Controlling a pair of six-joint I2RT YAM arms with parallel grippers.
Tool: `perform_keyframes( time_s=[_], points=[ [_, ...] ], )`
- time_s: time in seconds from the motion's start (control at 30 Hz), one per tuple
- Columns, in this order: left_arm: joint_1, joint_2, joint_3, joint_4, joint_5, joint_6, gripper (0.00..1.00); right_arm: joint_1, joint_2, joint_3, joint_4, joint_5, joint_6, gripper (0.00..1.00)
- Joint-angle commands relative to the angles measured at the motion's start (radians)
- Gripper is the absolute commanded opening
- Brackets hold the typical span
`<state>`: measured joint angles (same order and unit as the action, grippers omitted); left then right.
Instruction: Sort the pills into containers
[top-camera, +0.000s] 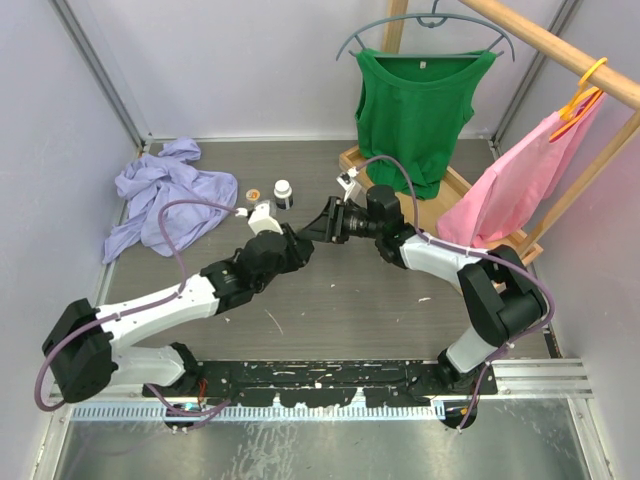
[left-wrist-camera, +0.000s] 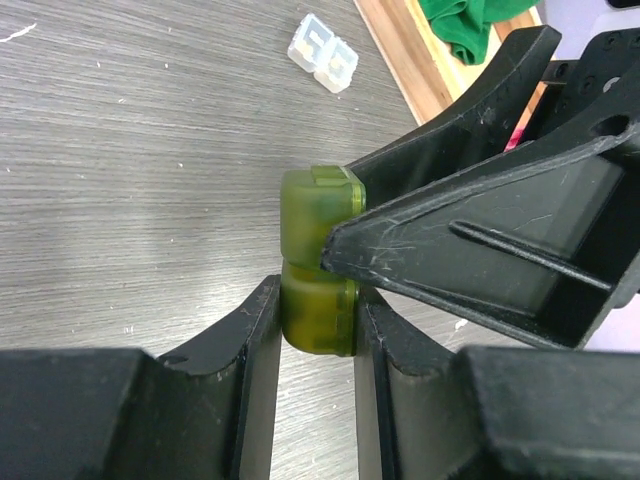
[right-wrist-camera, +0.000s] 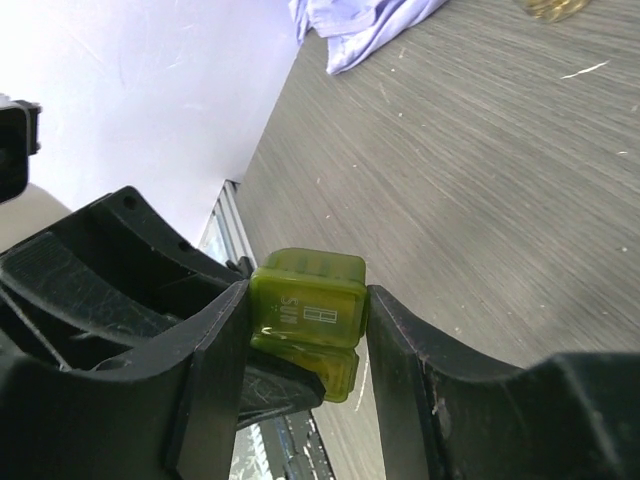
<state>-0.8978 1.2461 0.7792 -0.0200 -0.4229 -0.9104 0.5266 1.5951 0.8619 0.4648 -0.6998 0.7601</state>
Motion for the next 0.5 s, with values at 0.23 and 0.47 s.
perform_keyframes(
  time_s=[0.23, 0.47],
  points=[
    [0.083, -0.106, -0.074, 0.074, -0.018, 0.062, 0.00, 0.000, -0.017, 0.014, 0.117, -0.144, 0.106, 0.02],
    [0.083, -0.116, -0.062, 0.110, 0.053, 0.201, 0.00, 0.001, -0.034, 0.029, 0.093, -0.146, 0.061, 0.67]
  ],
)
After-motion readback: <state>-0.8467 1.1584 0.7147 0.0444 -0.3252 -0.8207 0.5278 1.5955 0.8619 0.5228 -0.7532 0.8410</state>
